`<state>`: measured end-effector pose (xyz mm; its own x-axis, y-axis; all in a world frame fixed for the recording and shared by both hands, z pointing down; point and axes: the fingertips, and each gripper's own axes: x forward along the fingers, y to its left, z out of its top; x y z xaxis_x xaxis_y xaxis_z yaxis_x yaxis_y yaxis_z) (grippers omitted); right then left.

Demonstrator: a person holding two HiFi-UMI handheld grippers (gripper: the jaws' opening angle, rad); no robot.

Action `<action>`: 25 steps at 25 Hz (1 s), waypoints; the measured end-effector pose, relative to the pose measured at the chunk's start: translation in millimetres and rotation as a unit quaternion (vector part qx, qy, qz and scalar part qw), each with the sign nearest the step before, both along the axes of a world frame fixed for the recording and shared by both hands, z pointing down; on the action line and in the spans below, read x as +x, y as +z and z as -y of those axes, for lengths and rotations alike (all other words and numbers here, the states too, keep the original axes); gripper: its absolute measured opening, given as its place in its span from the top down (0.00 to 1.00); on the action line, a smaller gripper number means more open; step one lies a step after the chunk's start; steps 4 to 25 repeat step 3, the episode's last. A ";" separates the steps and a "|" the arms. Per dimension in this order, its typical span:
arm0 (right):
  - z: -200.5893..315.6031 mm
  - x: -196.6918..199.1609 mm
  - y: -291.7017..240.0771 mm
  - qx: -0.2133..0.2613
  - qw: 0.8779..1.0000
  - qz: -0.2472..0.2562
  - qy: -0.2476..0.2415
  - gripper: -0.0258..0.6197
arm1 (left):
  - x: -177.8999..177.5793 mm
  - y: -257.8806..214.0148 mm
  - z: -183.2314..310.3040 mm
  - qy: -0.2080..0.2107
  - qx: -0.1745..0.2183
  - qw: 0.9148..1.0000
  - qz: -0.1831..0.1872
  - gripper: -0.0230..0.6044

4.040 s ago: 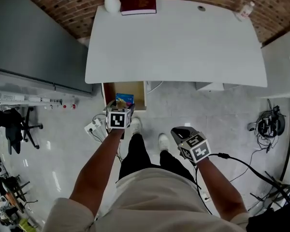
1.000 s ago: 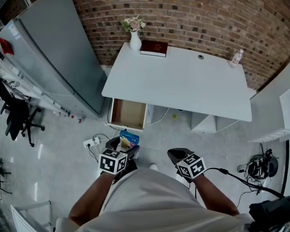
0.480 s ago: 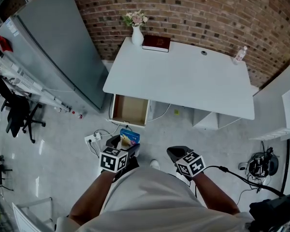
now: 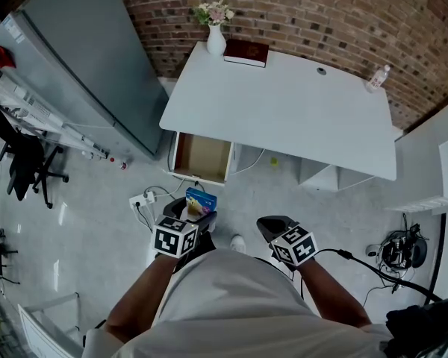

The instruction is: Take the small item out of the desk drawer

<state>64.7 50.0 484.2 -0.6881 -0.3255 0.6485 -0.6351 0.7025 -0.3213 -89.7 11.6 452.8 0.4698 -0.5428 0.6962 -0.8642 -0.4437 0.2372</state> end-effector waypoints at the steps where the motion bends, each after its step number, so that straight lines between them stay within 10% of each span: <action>1: 1.9 -1.7 1.5 0.000 1.000 0.000 -0.001 0.91 | -0.8 1.4 2.0 0.000 0.000 1.000 0.000 0.34; 25: 6.4 -5.1 4.7 0.000 1.000 0.001 -0.003 0.91 | -2.4 4.3 6.5 0.000 0.000 1.000 0.000 0.34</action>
